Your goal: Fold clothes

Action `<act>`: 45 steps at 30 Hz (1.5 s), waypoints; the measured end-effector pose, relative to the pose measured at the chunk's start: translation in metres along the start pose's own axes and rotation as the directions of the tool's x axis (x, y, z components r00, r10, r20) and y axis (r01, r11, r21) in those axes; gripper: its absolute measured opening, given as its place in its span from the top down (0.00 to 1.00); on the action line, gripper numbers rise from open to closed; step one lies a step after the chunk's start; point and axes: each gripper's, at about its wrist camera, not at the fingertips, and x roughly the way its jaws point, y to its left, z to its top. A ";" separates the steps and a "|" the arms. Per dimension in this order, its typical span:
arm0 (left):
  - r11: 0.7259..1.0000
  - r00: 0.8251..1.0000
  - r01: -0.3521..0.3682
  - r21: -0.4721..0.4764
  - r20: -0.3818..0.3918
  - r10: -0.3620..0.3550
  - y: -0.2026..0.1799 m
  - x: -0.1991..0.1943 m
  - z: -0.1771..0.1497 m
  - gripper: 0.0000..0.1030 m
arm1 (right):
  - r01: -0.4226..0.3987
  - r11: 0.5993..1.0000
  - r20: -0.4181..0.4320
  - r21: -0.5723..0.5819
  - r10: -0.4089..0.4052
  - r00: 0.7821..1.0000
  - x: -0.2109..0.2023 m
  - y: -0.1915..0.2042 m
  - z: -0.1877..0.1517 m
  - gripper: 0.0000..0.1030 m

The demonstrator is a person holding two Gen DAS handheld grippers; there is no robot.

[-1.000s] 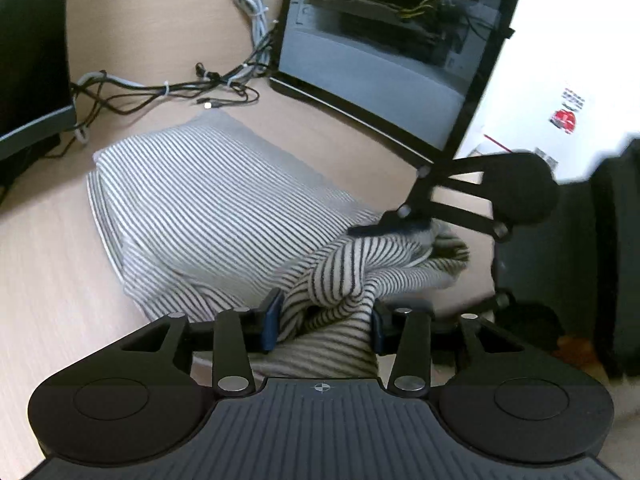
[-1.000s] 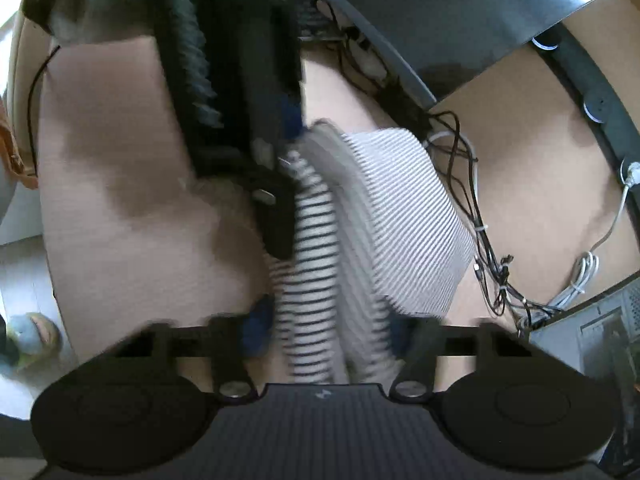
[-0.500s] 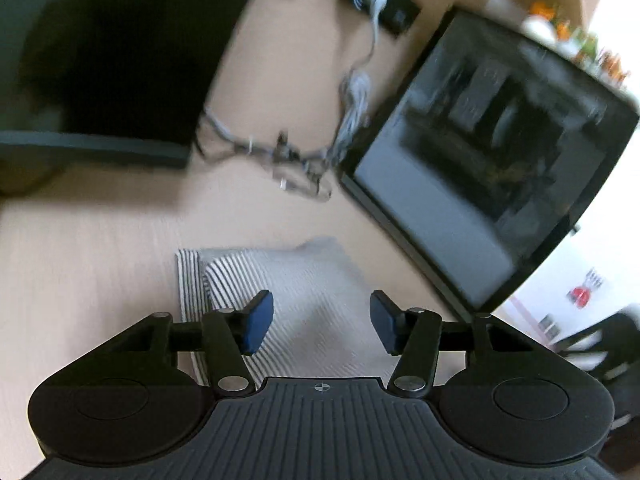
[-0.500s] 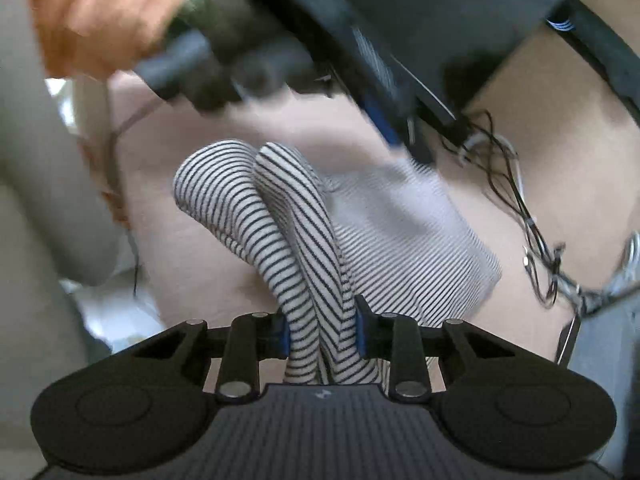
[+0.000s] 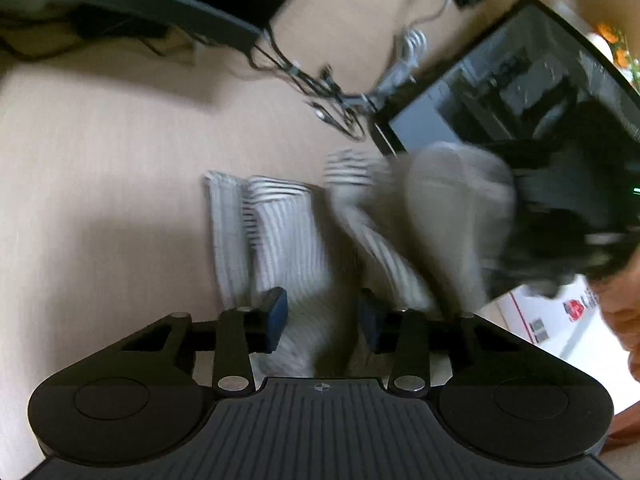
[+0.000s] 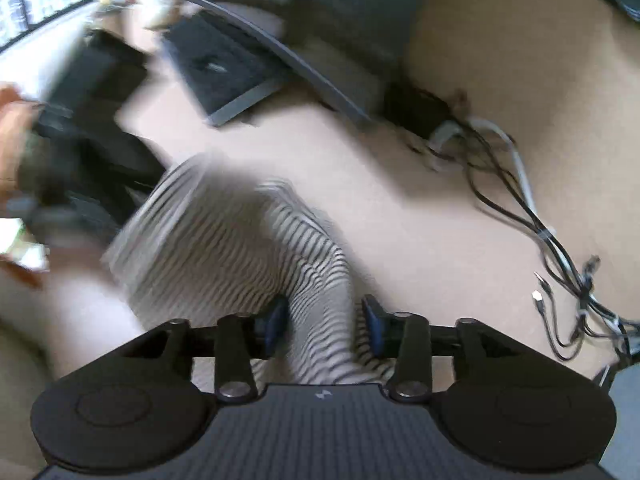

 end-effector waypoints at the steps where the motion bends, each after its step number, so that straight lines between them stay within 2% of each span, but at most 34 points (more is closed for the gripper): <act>1: 1.000 1.000 -0.028 0.009 0.015 0.027 -0.001 -0.009 0.000 0.46 | -0.005 1.000 0.015 0.029 0.004 1.000 0.005 -0.007 -0.004 0.41; 2: 0.999 0.998 -0.051 0.018 0.033 0.051 -0.002 -0.021 0.001 0.45 | -0.012 0.998 0.033 0.061 0.009 0.999 0.009 -0.013 -0.007 0.33; 5: 0.994 0.990 -0.088 0.059 0.118 0.080 -0.015 -0.058 0.010 0.38 | -0.038 0.993 0.092 0.108 0.028 0.995 0.014 -0.022 -0.018 0.25; 7: 0.989 0.981 -0.092 0.114 0.180 0.070 -0.033 -0.080 0.016 0.34 | -0.042 0.989 0.121 0.143 0.025 0.992 0.015 -0.027 -0.022 0.18; 9: 0.977 0.977 -0.076 0.197 0.210 0.034 -0.055 -0.091 0.022 0.29 | -0.035 0.982 0.141 0.183 0.009 0.990 0.019 -0.032 -0.025 0.11; 11: 0.951 0.982 -0.042 0.308 0.188 -0.018 -0.080 -0.087 0.026 0.21 | -0.025 0.976 0.152 0.218 -0.008 0.988 0.019 -0.034 -0.025 0.08; 12: 0.933 0.987 -0.031 0.358 0.159 -0.028 -0.091 -0.078 0.027 0.20 | -0.009 0.973 0.152 0.233 -0.027 0.988 0.022 -0.036 -0.023 0.06; 15: 0.886 0.998 -0.055 0.461 0.062 0.029 -0.108 -0.024 0.031 0.22 | 0.041 0.963 0.150 0.265 -0.083 0.985 0.024 -0.039 -0.018 0.03; 16: 0.879 0.996 -0.087 0.468 0.039 0.078 -0.106 -0.005 0.033 0.26 | 0.057 0.961 0.151 0.270 -0.101 0.983 0.022 -0.039 -0.018 0.03; 18: 0.874 0.982 -0.176 0.453 0.017 0.188 -0.097 0.025 0.037 0.37 | 0.122 0.948 0.143 0.294 -0.170 0.975 0.012 -0.037 -0.018 0.01; 19: 0.873 0.971 -0.223 0.433 0.019 0.239 -0.091 0.035 0.041 0.43 | 0.182 0.936 0.144 0.301 -0.233 0.962 0.004 -0.034 -0.018 0.00; 20: 0.877 0.963 -0.253 0.409 0.019 0.269 -0.085 0.041 0.045 0.43 | 0.246 0.919 0.146 0.308 -0.301 0.942 -0.006 -0.030 -0.018 0.00; 22: 0.885 0.961 -0.264 0.383 0.021 0.277 -0.080 0.044 0.051 0.43 | 0.364 0.873 0.153 0.325 -0.428 0.891 -0.025 -0.022 -0.020 0.00; 24: 0.879 0.959 -0.268 0.394 0.024 0.282 -0.081 0.046 0.054 0.42 | 0.421 0.833 0.148 0.358 -0.496 0.856 -0.036 -0.019 -0.024 0.00; 25: 0.877 0.958 -0.270 0.398 0.023 0.285 -0.082 0.047 0.056 0.41 | 0.441 0.818 0.122 0.368 -0.513 0.850 -0.034 -0.019 -0.026 0.00; 27: 0.879 0.958 -0.271 0.394 0.021 0.286 -0.084 0.047 0.057 0.41 | 0.496 0.794 0.037 0.351 -0.541 0.840 -0.014 -0.021 -0.032 0.00; 29: 0.878 0.956 -0.277 0.389 0.025 0.291 -0.084 0.045 0.055 0.41 | 0.521 0.786 -0.015 0.333 -0.548 0.837 0.011 -0.024 -0.037 0.00; 32: 0.870 0.949 -0.305 0.387 0.041 0.314 -0.083 0.041 0.055 0.41 | 0.521 0.771 -0.035 0.366 -0.548 0.836 0.026 -0.031 -0.039 0.00; 35: 0.852 0.925 -0.371 0.369 0.071 0.373 -0.075 0.030 0.055 0.34 | 0.522 0.769 -0.046 0.368 -0.546 0.837 0.030 -0.035 -0.037 0.00; 37: 0.836 0.900 -0.431 0.339 0.096 0.425 -0.066 0.022 0.057 0.32 | 0.516 0.772 -0.048 0.373 -0.539 0.841 0.031 -0.037 -0.037 0.00; 38: 0.832 0.891 -0.452 0.322 0.111 0.441 -0.063 0.016 0.058 0.36 | 0.510 0.771 -0.049 0.381 -0.534 0.844 0.031 -0.039 -0.038 0.00; 39: 0.835 0.895 -0.445 0.324 0.132 0.426 -0.065 0.009 0.059 0.37 | 0.509 0.768 -0.052 0.389 -0.533 0.845 0.031 -0.038 -0.038 0.00; 41: 0.849 0.922 -0.385 0.360 0.178 0.343 -0.076 -0.009 0.061 0.36 | 0.508 0.761 -0.057 0.403 -0.533 0.844 0.031 -0.036 -0.038 0.00; 42: 0.847 0.936 -0.349 0.402 0.197 0.292 -0.086 -0.017 0.063 0.35 | 0.511 0.759 -0.058 0.404 -0.536 0.842 0.032 -0.035 -0.038 0.00; 43: 0.830 0.948 -0.313 0.461 0.203 0.245 -0.097 -0.019 0.063 0.35 | 0.513 0.758 -0.059 0.403 -0.538 0.841 0.033 -0.036 -0.038 0.00; 45: 0.780 0.966 -0.255 0.571 0.183 0.181 -0.117 -0.015 0.062 0.35 | 0.516 0.756 -0.060 0.403 -0.541 0.839 0.034 -0.036 -0.037 0.00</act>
